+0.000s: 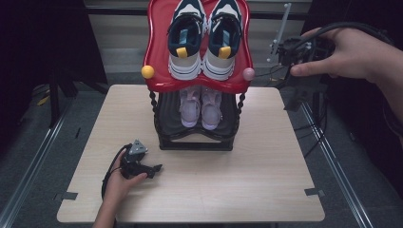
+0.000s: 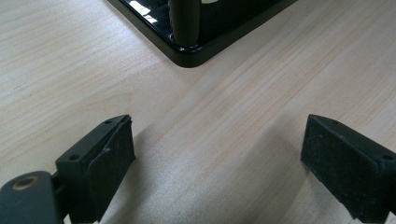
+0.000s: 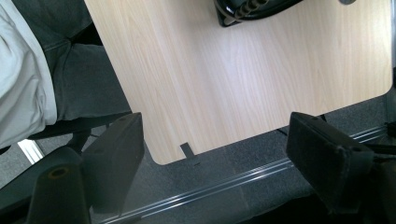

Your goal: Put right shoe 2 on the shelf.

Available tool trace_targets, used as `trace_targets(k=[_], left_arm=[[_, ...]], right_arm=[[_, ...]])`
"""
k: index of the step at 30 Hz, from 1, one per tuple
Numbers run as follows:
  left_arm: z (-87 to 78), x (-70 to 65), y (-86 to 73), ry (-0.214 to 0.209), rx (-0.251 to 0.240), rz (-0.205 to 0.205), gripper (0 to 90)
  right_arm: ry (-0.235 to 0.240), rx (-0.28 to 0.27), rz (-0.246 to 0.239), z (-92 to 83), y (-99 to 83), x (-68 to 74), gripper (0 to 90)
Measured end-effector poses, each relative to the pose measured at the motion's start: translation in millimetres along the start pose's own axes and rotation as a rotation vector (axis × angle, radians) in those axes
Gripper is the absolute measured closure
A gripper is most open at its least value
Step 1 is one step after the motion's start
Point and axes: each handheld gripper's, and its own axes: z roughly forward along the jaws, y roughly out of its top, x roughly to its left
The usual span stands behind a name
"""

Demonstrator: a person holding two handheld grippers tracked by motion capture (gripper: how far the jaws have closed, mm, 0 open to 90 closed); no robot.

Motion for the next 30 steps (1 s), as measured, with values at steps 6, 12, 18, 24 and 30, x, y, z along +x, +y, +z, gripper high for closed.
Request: trace_targets(k=[6, 12, 18, 24, 30], left_arm=[[0.0, 0.0, 0.0, -0.001, 0.001, 0.000, 9.1], [-0.1, 0.0, 0.0, 0.000, 0.001, 0.000, 9.1], [0.3, -0.3, 0.1, 0.002, -0.006, -0.004, 9.1], [0.3, -0.3, 0.0, 0.002, -0.006, -0.004, 9.1], [0.3, -0.3, 0.0, 0.002, -0.006, -0.004, 9.1]], right_arm=[[-0.004, 0.026, 0.006, 20.1, -10.1, -1.4, 19.0], [-0.002, 0.021, 0.003, 38.2, -18.0, -3.5, 19.0], [-0.006, 0.012, 0.008, 58.5, -25.3, -5.2, 18.9], [0.003, 0.005, 0.008, 76.5, -31.9, -5.2, 19.1], [0.002, -0.002, 0.004, 95.8, -37.7, -5.0, 19.3]])
